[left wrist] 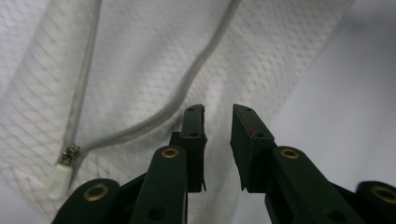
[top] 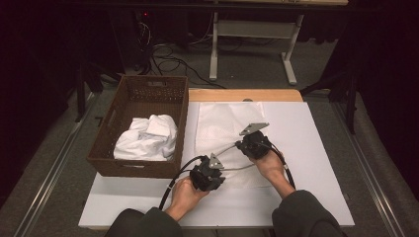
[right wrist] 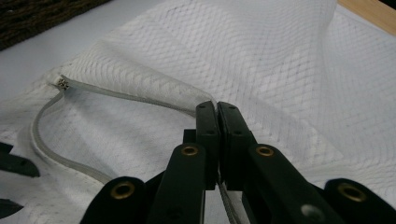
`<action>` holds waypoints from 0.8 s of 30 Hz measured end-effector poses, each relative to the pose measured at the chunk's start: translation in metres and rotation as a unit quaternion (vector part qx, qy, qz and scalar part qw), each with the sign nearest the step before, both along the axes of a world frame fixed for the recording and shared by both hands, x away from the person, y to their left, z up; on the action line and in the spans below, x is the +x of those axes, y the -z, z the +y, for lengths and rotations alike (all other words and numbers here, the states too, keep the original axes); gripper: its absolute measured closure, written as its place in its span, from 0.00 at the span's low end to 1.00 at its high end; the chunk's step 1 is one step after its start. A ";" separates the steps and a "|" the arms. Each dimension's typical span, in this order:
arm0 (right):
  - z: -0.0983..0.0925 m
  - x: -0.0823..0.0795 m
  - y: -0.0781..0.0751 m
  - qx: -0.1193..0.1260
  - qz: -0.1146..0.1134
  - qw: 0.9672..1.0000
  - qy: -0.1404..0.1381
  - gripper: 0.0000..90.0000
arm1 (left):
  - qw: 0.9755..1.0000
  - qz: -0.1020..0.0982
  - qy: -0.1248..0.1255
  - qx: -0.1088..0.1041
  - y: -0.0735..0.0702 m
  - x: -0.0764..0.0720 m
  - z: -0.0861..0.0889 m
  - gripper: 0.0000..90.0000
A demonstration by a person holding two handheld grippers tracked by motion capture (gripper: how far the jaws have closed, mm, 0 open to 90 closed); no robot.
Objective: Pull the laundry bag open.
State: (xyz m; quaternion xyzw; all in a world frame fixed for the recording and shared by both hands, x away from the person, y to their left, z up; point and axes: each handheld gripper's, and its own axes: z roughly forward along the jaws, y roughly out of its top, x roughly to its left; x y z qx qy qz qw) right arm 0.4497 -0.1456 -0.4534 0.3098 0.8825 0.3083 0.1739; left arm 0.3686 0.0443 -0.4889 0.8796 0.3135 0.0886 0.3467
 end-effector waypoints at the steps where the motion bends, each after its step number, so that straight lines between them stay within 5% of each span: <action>1: 0.000 0.000 -0.002 0.000 -0.002 1.000 0.000 0.99 | 1.000 -0.002 -0.005 -0.003 0.000 0.002 0.000 0.82; 11: 0.000 0.006 -0.007 0.005 0.018 1.000 0.004 0.99 | 0.999 -0.003 -0.030 0.013 0.010 0.023 -0.003 0.80; 24: -0.002 0.018 -0.029 0.012 0.060 0.998 0.023 0.99 | 0.999 0.002 -0.033 0.039 0.016 0.024 -0.006 0.74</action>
